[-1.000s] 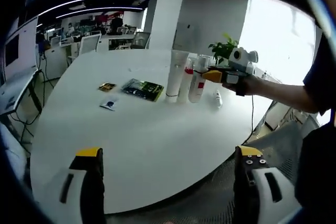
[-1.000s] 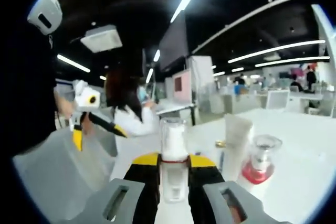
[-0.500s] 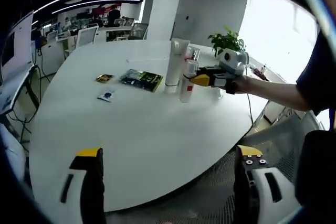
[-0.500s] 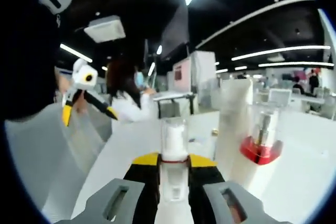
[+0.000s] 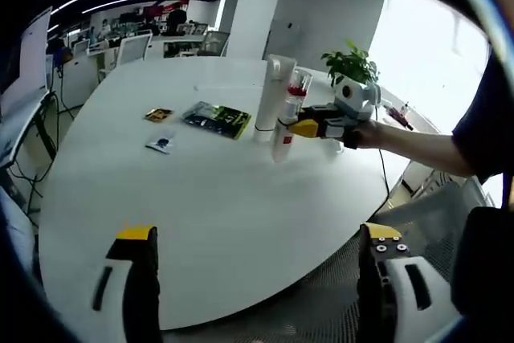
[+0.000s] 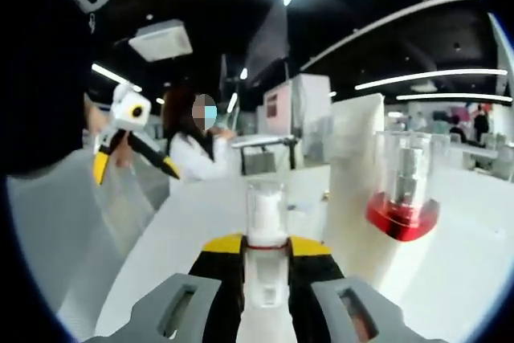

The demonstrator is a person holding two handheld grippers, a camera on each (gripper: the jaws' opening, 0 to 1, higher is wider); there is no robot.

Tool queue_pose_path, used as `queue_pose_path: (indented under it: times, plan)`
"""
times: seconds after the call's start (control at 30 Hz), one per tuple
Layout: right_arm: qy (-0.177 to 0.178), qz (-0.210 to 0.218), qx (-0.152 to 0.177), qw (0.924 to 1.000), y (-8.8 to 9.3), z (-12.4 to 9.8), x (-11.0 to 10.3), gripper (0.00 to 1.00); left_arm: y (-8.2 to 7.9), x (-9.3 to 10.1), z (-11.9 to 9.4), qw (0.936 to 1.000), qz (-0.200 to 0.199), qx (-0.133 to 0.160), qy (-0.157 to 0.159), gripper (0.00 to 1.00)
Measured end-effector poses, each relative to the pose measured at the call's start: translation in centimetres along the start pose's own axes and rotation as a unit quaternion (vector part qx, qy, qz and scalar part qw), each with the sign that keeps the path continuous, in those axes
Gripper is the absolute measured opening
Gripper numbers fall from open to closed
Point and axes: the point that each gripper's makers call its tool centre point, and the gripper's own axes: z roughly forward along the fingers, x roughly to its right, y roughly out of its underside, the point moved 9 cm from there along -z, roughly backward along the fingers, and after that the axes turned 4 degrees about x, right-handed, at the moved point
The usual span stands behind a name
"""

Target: Arrange the skincare products in the storage area until every visible bottle or jar stands upright without overlapping.

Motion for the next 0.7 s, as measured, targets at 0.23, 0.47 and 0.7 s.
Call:
queue_pose_path:
  times: [0.23,0.47,0.7]
  plan:
    - [-0.007,-0.014,-0.024,0.9996,0.63,-0.16,0.12,0.11,0.03,0.02,0.31,1.0000,-0.001,-0.003,0.004,0.99]
    - [-0.006,-0.011,-0.023,0.9997,0.76,-0.29,0.22,0.11,0.17,0.07,0.35,1.0000,-0.001,-0.007,0.006,0.99]
    - [-0.006,-0.028,-0.051,0.9983,0.70,-0.45,-0.02,0.12,0.20,0.15,0.38,0.9999,0.001,-0.009,0.007,0.99]
